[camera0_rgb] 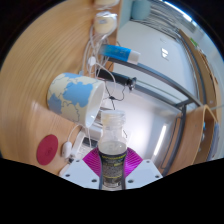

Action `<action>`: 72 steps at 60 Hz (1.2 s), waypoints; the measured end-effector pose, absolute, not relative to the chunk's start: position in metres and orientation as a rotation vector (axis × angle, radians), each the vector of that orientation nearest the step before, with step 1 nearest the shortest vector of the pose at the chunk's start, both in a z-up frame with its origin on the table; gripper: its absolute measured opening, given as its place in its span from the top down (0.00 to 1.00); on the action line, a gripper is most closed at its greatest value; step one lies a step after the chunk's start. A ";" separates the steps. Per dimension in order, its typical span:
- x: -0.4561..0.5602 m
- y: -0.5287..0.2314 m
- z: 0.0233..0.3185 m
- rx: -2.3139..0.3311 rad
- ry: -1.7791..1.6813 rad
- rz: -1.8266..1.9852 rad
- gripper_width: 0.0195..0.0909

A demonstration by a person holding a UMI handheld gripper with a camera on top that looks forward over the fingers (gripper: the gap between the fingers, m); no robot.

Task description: Pour water

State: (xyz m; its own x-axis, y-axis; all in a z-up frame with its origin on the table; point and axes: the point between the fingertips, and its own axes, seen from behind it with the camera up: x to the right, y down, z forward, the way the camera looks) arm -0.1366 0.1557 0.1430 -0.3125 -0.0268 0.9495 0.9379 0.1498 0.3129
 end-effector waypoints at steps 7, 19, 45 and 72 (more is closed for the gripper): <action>-0.118 0.148 0.129 -1.322 -1.255 -0.912 0.92; -0.120 0.126 0.114 -1.692 -0.732 -0.176 0.92; -0.111 0.145 0.087 -1.737 -0.406 0.300 0.89; -0.105 0.140 0.086 -1.729 -0.377 0.302 0.41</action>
State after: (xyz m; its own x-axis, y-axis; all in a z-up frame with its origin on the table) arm -0.1054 0.1399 0.0865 0.9115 0.4112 0.0062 0.0827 -0.1686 -0.9822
